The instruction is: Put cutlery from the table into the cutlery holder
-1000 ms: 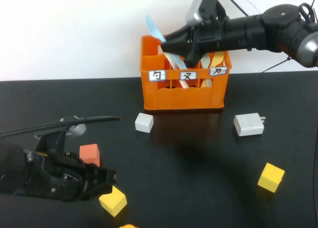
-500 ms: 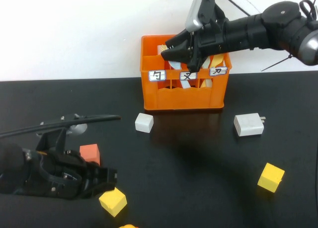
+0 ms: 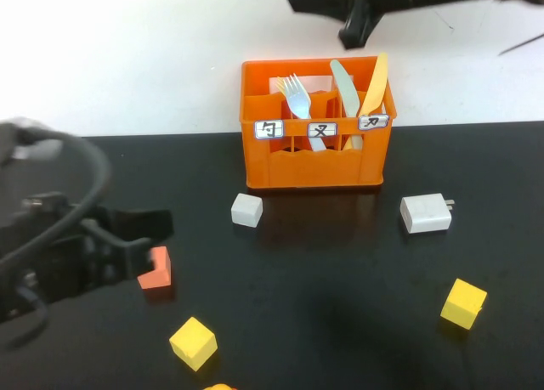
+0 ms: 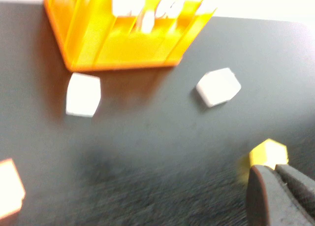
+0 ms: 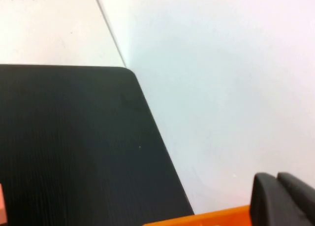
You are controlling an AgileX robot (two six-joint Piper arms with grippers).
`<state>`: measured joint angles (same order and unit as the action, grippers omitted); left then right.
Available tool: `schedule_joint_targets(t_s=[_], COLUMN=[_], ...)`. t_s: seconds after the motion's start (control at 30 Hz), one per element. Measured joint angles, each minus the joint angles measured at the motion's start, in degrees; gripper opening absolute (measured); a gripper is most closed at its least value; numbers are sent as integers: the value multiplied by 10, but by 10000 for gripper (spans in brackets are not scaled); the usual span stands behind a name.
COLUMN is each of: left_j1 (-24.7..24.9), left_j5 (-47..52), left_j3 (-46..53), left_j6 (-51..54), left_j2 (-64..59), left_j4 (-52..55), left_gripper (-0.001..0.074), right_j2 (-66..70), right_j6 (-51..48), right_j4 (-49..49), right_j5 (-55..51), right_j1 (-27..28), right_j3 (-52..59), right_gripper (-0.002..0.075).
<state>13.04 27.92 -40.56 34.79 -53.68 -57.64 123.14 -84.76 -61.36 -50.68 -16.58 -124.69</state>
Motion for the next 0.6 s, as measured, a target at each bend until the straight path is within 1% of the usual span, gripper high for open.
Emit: schedule_joint_targets(t_s=[0.17, 0.33, 0.47, 0.6], left_j1=[0, 0, 0, 0], left_j5=[9, 41, 89, 160], left_j3=[0, 0, 0, 0], left_j6=[5, 10, 5, -39], left_j2=[83, 156, 203, 238], left_j4=[-1, 17, 67, 139], left_gripper=[-1, -1, -1, -1], right_j2=[-52, -96, -126, -160], right_j6=[102, 210, 275, 341], right_j4=[77, 167, 239, 332], right_j5=[-21, -73, -129, -188], right_j1=[0, 0, 0, 0], right_j3=[0, 0, 0, 0], right_gripper=[7, 6, 6, 6])
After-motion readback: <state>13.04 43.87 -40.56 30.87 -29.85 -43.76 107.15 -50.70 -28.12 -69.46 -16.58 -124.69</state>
